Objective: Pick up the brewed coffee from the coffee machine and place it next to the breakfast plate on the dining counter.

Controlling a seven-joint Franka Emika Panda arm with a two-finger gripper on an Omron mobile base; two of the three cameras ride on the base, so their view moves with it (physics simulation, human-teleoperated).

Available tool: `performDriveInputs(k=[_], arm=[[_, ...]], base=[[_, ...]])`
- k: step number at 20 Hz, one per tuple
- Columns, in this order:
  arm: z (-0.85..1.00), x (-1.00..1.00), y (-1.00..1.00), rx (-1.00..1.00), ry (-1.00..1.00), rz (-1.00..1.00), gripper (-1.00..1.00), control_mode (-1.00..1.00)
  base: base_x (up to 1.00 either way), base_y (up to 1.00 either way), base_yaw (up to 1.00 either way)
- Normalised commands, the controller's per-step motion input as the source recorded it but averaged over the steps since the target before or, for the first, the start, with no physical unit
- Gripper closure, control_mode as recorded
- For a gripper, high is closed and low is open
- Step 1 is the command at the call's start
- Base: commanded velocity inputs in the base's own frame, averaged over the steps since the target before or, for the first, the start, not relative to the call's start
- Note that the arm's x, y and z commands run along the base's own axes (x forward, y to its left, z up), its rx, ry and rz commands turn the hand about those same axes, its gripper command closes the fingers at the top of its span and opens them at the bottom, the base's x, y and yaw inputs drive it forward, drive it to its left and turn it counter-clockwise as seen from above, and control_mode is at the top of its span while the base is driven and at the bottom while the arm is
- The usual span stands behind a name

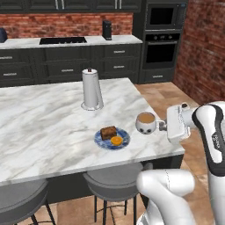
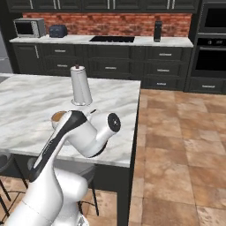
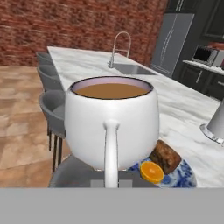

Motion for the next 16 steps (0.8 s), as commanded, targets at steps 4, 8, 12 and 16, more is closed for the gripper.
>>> performDriveInputs(k=[4, 8, 12, 16], arm=[[-0.19, 0.72, -0.35, 0.0, 0.19, 0.0, 1.0, -1.0], [-0.26, 0.59, -0.42, 0.0, 0.21, 0.0, 1.0, -1.0], [-0.36, 0.47, -0.35, 0.0, 0.18, 0.0, 1.0, -1.0], [-0.42, 0.36, -0.13, 0.0, 0.04, 0.0, 1.0, -1.0]], base=[[0.0, 0.0, 0.0], [0.0, 0.0, 0.0], [0.0, 0.0, 0.0], [0.0, 0.0, 0.0]])
